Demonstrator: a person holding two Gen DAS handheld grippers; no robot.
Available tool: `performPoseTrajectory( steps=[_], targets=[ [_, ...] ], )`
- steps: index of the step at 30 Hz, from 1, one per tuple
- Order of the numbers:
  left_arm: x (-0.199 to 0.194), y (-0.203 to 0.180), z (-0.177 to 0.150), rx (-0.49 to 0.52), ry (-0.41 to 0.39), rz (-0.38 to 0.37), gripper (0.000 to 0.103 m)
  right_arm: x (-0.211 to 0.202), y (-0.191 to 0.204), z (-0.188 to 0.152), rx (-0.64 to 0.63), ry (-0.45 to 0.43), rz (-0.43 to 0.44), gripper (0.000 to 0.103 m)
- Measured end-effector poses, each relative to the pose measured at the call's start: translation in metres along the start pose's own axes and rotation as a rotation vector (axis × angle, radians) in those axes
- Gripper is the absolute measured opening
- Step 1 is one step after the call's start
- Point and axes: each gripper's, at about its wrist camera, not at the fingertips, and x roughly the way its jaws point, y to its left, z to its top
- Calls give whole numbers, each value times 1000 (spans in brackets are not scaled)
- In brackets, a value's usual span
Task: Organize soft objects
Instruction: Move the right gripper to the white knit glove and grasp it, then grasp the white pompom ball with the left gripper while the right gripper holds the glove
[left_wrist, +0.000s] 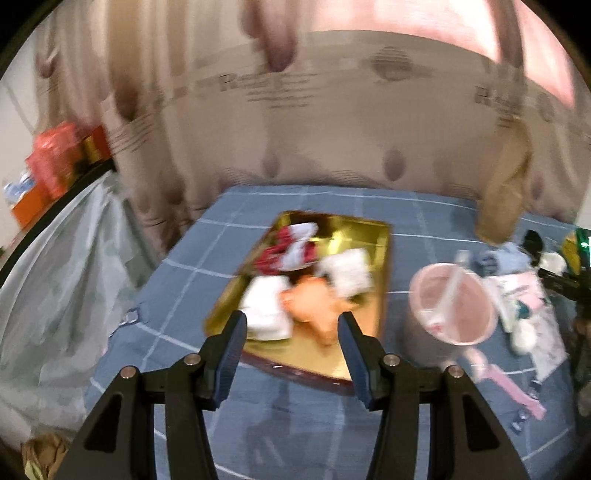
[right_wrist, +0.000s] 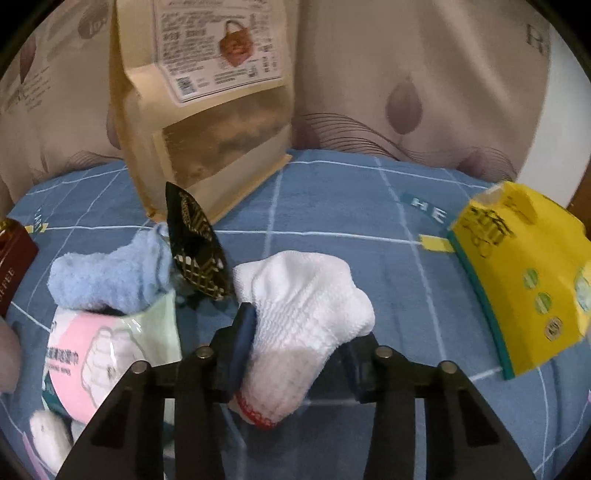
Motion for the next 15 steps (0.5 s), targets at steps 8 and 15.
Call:
performPoseTrajectory(
  steps=[8,15],
  targets=[
    [-15,-77,3,114,2,-202,60,-23,-39,-28,32,10,-49,38],
    [-14,-149,-9,233,47,-341,60,-42,-58,-50,75,9,-63,38]
  ],
)
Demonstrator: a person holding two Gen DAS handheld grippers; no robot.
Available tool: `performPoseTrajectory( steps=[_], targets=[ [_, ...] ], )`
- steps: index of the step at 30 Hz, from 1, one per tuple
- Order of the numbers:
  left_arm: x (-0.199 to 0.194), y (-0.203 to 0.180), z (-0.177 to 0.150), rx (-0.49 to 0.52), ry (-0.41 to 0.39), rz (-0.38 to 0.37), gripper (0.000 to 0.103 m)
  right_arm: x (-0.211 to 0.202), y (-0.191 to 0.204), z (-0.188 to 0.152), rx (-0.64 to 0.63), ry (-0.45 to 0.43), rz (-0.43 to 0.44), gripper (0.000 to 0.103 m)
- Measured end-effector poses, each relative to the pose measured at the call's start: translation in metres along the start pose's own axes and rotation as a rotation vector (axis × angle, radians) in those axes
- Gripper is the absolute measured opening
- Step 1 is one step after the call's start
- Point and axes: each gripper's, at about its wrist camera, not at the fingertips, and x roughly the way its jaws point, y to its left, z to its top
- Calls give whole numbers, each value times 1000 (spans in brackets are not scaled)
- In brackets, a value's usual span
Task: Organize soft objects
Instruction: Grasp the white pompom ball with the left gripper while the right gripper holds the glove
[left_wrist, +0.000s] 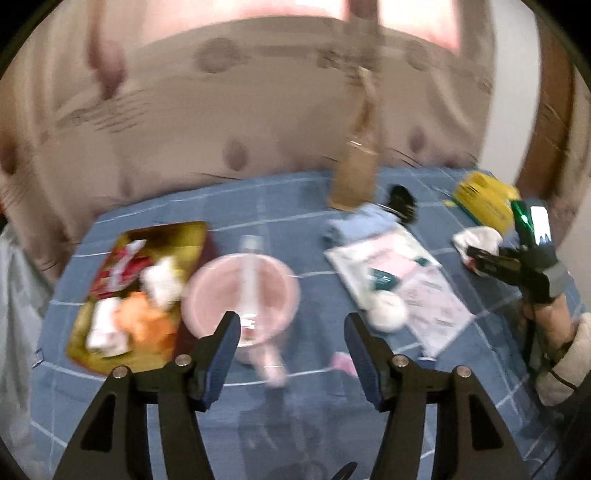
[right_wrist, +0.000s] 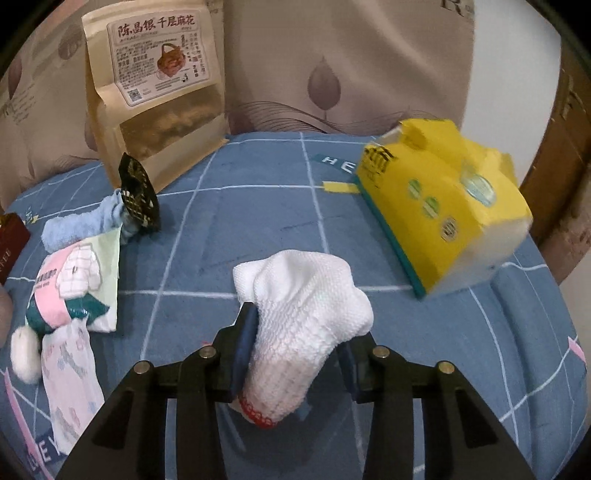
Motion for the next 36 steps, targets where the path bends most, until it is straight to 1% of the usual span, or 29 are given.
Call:
performPoseTrajectory(
  steps=[4,6,7,9,14,18,21,22,23,24,26,29,36],
  targets=[
    [30,-35,1,45,60,-70,60,0,0,-3,2,-7,2,38],
    [43,-45,2,53,85,-96,60,2,0,-2,6,-4,8,38],
    [53,-51,3,55,111,-115,60,4,0,-2,9,-1,13,39],
    [67,-59,4,50,140,-128,60,6,-2,0,20,1,24,39],
    [94,-78,8,79,189,-135,60,5,-5,-2,30,6,40,40],
    [116,-81,6,70,245,-137,60,6,-6,-1,36,7,48,41],
    [127,-80,3,63,266,-125,60,6,-6,0,39,9,54,42],
    [130,-78,3,54,273,-128,53,6,-6,0,40,10,55,42],
    [133,-77,2,45,280,-137,36,6,-6,-1,41,10,56,42],
    [135,-75,1,38,293,-141,33,6,-6,-1,42,10,56,42],
    [134,-74,1,27,284,-151,29,5,-6,-1,43,10,56,42],
    [130,-72,1,17,278,-167,26,5,-6,-1,42,10,54,42],
    [114,-75,2,32,247,-167,26,5,-6,-1,38,9,51,42]
  ],
)
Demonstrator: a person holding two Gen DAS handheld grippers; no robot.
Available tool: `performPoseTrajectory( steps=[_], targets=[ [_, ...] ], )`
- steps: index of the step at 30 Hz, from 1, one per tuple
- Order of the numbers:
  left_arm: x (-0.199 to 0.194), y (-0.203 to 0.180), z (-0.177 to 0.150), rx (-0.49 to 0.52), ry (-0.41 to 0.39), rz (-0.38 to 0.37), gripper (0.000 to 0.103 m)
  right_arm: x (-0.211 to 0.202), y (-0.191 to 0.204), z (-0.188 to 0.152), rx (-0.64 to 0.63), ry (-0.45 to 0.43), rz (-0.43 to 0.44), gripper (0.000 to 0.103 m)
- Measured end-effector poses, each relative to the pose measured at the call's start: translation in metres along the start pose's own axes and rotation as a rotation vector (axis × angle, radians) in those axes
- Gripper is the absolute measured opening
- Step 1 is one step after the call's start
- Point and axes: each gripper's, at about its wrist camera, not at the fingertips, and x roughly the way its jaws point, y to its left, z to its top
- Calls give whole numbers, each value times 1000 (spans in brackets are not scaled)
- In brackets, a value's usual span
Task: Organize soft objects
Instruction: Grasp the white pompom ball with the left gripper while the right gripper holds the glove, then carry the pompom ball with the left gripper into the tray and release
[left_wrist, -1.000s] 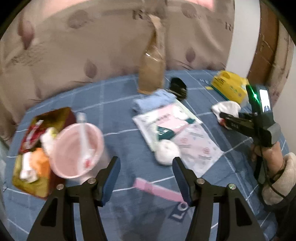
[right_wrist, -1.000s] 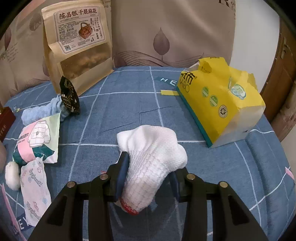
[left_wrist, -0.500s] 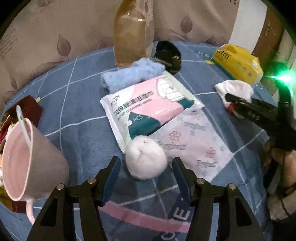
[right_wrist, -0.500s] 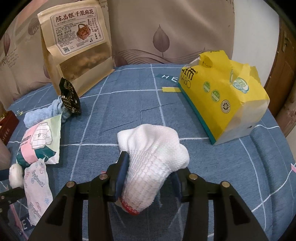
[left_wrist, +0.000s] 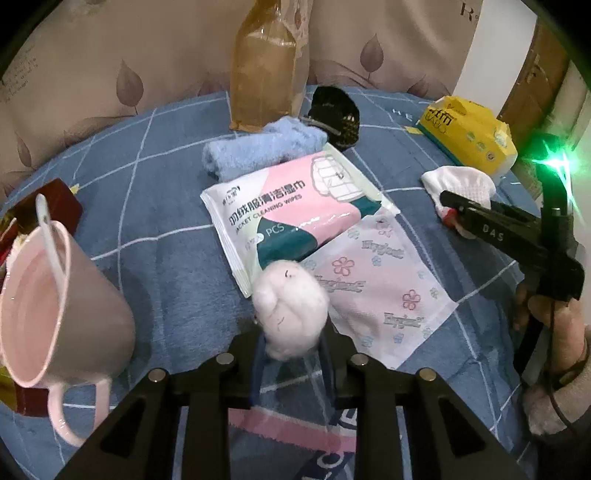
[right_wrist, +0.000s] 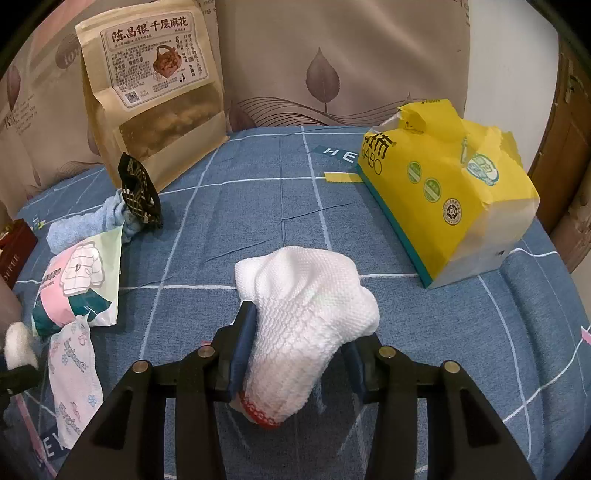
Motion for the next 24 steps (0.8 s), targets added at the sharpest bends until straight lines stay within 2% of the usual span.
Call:
performPoseTrajectory(
  steps=[12,24],
  targets=[
    [-32,4,-4,-5,-49,58,26,1,2,1,-8,-1,-5,42],
    [-71,15,-10,-23,-118,66,26,2,2,0,-14,-2,-9,42]
  ],
)
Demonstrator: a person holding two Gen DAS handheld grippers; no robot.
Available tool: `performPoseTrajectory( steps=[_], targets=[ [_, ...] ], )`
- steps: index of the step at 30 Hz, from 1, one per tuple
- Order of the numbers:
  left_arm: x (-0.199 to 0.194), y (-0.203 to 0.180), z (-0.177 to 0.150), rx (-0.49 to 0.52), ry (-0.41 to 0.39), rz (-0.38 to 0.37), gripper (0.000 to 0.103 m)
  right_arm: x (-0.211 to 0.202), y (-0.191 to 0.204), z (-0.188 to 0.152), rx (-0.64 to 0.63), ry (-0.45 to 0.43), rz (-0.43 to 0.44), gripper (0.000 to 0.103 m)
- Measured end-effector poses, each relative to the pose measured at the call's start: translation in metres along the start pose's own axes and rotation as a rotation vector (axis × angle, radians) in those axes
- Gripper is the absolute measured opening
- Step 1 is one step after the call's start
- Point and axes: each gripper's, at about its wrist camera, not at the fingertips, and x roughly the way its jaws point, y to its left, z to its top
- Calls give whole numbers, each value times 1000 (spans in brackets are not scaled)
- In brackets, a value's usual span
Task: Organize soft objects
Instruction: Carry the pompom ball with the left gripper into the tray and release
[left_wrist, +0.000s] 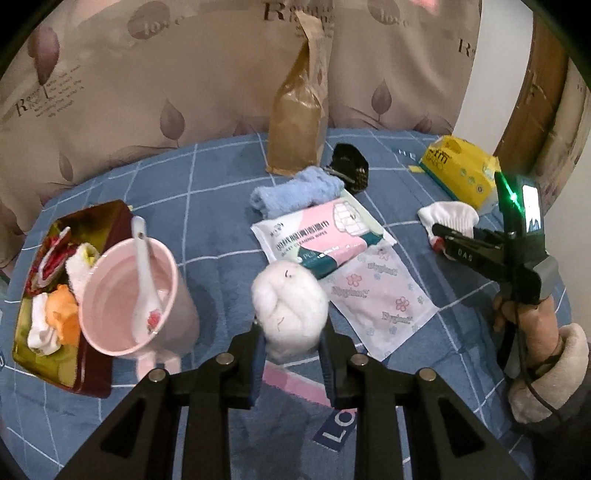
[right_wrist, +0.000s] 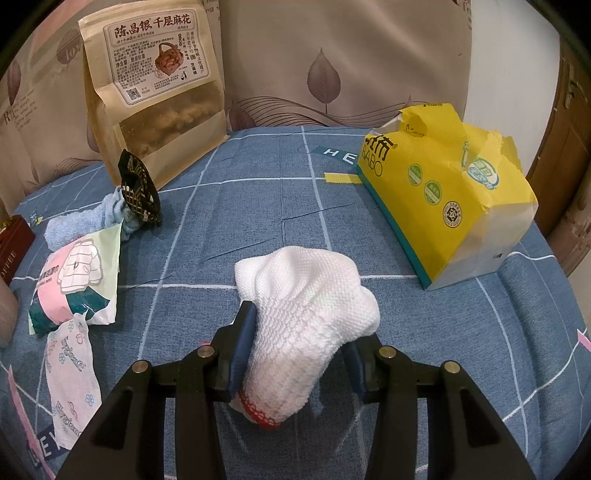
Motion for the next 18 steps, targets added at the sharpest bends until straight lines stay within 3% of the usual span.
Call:
performPoseTrajectory(
  steps=[9,18],
  targets=[
    [-24,38,5,-59,-46,67,26,0,0,0,-1,-1,-1,42],
    [-53,115,12,-158,-96,227,26,0,0,0,-1,-1,0,42]
  ],
)
